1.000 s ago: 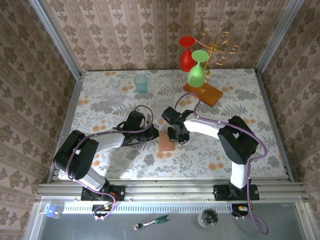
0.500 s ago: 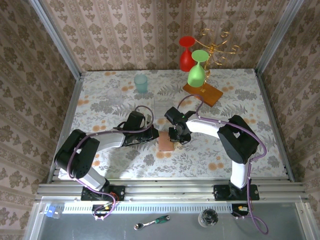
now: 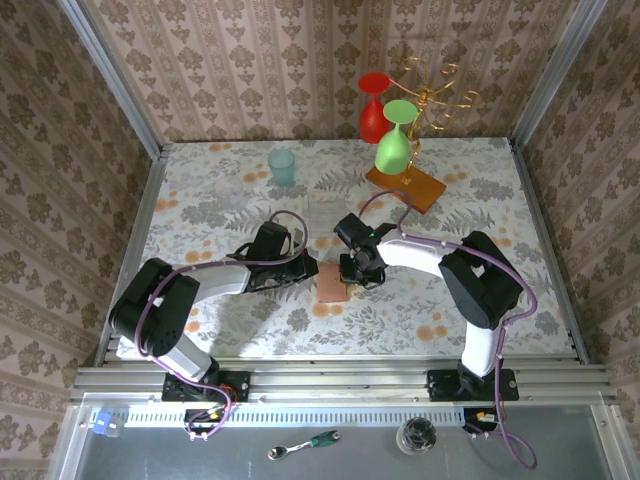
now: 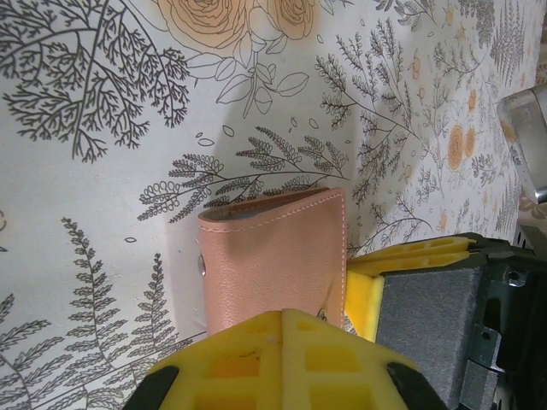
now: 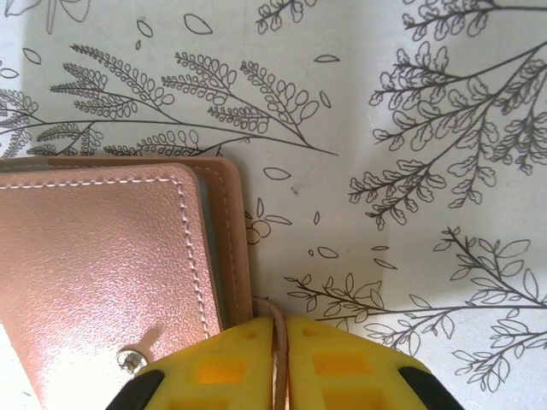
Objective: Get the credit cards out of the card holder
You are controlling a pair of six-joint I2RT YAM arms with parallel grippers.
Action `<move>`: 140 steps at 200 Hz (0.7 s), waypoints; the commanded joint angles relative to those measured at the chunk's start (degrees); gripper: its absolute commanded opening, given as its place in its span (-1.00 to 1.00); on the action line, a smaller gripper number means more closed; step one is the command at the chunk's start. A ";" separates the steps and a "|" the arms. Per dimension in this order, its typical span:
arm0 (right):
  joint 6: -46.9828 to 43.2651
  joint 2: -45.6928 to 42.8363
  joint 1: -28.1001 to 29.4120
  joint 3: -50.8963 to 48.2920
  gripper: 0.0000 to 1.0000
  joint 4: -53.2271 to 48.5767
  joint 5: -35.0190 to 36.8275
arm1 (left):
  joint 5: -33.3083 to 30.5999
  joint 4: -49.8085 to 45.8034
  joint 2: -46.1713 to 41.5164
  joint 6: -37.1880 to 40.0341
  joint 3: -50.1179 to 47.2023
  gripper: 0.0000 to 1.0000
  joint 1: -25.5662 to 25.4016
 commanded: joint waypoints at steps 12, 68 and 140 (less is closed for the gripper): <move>-0.44 -3.26 -1.54 -1.50 -0.77 -0.18 -0.22 | 0.41 -0.22 0.30 -0.28 1.69 -0.95 -0.39; -3.41 -6.57 -3.05 -0.68 -0.79 -4.42 0.28 | -0.22 -1.79 -1.23 0.75 1.32 -0.96 0.02; -4.00 -8.16 -2.72 3.60 -0.78 -7.68 -1.63 | -4.16 -6.48 -9.69 2.59 -1.48 -1.00 3.25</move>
